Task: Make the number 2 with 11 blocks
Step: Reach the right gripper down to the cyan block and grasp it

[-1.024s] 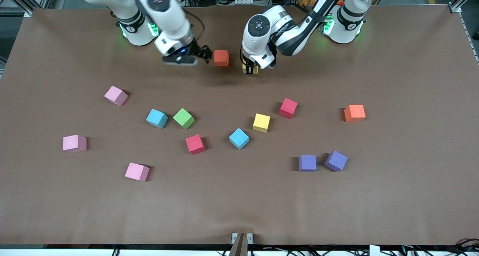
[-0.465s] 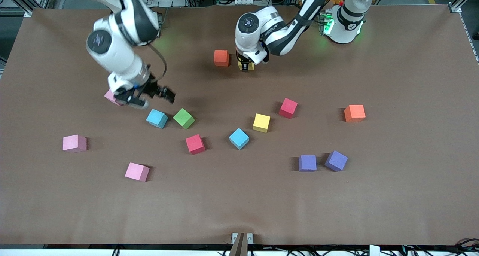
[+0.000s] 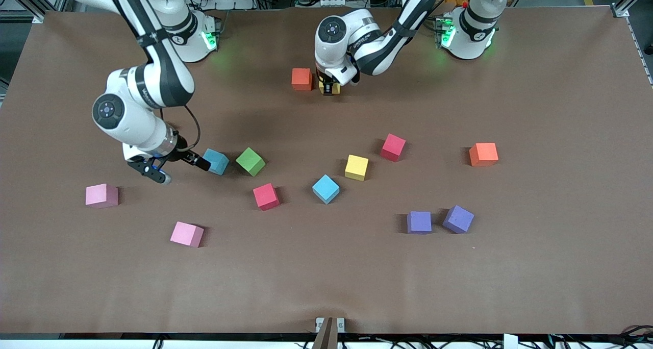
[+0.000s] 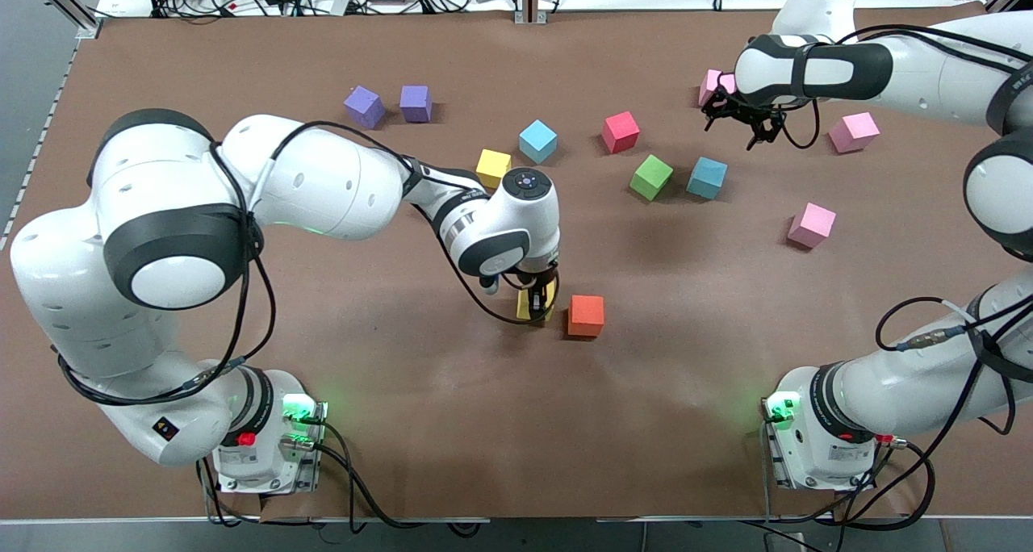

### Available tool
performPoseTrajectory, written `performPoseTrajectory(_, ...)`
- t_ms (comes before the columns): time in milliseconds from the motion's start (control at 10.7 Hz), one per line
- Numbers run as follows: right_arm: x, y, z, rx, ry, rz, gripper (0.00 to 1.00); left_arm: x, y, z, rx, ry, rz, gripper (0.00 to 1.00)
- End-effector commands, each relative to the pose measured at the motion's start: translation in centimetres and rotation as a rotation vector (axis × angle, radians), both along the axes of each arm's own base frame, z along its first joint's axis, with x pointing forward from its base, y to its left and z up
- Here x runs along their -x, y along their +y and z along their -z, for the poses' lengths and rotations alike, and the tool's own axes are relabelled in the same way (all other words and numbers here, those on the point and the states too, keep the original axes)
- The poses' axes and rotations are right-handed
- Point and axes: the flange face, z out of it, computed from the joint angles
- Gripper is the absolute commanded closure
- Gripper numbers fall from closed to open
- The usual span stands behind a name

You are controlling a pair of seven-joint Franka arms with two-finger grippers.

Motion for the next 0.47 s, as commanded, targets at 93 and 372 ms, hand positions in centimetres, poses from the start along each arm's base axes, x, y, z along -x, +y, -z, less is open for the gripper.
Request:
performPoseTrajectory(93, -0.3, 0.9, 2.1, 0.013, 0.006, -0.030, 0.00, 0.8, -0.9, 1.1, 0.000, -0.011, 0.001, 1.00)
performPoseTrajectory(372, 0.6, 0.7, 3.9, 0.019, 0.040, -0.027, 0.00, 1.5, -1.5, 1.0, 0.021, -0.021, 0.011, 1.00)
